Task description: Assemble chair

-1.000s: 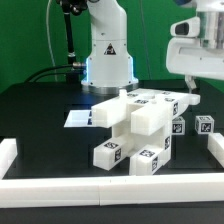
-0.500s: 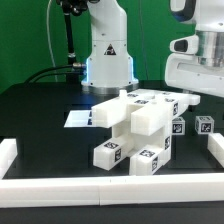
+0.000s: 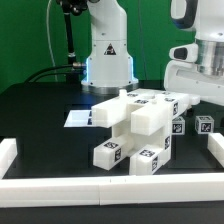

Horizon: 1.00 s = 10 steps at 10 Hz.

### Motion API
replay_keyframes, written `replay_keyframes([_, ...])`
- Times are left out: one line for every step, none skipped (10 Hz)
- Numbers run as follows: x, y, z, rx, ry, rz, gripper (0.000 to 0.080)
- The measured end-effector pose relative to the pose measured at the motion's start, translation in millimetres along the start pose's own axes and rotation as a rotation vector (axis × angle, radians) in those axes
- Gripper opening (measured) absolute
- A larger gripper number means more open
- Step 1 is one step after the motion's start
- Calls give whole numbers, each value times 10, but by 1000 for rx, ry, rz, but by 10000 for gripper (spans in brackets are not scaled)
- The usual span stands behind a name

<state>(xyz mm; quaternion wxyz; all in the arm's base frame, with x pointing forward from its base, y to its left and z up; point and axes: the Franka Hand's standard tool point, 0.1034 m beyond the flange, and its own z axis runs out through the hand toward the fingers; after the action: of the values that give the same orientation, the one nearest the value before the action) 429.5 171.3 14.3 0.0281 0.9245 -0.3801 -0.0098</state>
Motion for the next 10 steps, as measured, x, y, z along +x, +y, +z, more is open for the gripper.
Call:
replay_keyframes([1, 1, 13, -2, 0, -1, 649])
replay_keyframes([2, -1, 9, -1, 0, -2, 649])
replay_keyframes([2, 0, 11, -2, 0, -2, 505])
replay_keyframes([3, -5, 5, 0, 0, -3, 397])
replay_keyframes([3, -4, 6, -1, 0, -3, 397])
replay_keyframes([3, -4, 6, -1, 0, -3, 397])
replay_keyframes([3, -4, 6, 0, 0, -3, 397])
replay_keyframes([3, -4, 6, 0, 0, -3, 397])
replay_keyframes([3, -4, 6, 0, 0, -3, 397])
replay_keyframes([3, -5, 5, 0, 0, -3, 397])
